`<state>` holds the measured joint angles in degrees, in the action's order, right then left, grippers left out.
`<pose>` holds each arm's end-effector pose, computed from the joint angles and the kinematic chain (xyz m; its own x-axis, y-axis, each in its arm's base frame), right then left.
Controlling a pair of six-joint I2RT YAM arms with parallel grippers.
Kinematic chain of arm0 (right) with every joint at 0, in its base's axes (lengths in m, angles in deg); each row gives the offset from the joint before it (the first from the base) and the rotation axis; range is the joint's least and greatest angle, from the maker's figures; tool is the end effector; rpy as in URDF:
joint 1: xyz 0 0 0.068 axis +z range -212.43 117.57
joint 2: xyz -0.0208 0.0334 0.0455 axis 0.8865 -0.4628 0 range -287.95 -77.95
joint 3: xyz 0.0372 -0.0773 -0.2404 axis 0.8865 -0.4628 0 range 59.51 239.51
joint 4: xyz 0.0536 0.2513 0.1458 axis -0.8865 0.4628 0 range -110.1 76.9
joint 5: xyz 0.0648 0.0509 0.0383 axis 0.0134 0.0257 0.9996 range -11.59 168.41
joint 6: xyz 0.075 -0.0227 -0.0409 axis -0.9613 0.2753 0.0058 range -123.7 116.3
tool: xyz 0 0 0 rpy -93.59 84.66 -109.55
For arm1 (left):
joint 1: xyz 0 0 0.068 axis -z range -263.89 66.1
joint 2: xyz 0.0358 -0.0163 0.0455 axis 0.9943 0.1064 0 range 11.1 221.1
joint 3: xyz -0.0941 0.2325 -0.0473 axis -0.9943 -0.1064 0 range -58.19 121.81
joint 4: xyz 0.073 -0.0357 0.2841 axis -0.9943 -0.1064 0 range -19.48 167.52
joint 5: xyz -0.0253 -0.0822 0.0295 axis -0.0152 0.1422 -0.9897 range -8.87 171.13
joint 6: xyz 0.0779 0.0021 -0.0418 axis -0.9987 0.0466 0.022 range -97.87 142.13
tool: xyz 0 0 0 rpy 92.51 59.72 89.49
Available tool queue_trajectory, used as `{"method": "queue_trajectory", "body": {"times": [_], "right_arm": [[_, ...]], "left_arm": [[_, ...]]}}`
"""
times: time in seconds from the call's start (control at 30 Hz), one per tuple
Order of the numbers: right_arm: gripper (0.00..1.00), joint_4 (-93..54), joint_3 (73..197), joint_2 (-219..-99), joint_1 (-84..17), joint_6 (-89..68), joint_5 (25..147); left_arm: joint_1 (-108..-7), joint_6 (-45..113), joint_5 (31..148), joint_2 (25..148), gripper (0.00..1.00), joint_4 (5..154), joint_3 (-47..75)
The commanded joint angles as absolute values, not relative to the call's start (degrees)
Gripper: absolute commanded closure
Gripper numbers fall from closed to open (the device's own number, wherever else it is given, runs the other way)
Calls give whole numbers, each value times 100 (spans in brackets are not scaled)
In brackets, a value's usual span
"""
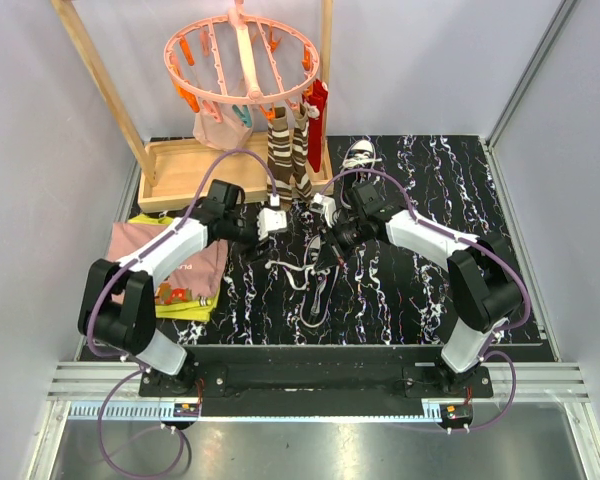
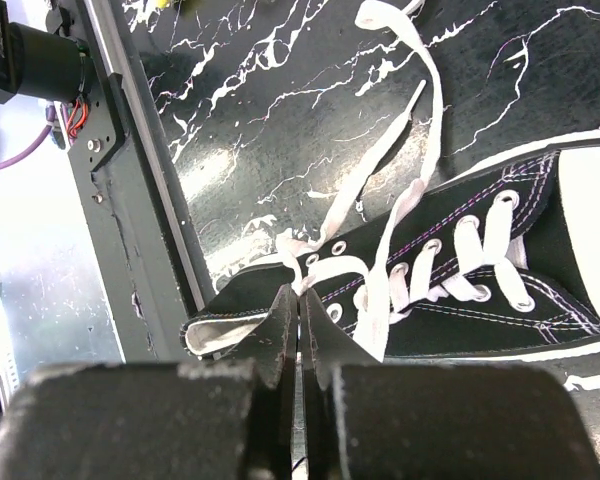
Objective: Tie the shoes
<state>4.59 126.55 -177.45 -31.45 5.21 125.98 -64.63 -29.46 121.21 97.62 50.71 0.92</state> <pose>0.3120 0.2550 0.1491 -0.6045 -0.4849 -0.6319 -0.7938 0.3007 0.5286 0.3238 -0.1668 0.1739 0.0006 0.6349 -0.7726 0.9777 0.1618 0.1337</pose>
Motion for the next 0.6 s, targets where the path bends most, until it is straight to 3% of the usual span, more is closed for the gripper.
{"method": "queue_trajectory", "body": {"times": [0.0,0.37,0.47,0.57], "right_arm": [[100,284,12657,-17516,-3097,614,12517],[100,293,12736,-17551,-3097,562,12455],[100,301,12754,-17568,-3097,553,12429],[100,293,12762,-17568,-3097,562,12368]], "left_arm": [[-6403,-4149,11866,10162,35,4122,289],[-6123,-4247,11287,11050,37,4209,711],[-5991,-4256,11032,11226,49,4254,746],[-5955,-4334,10794,11279,67,4166,764]]}}
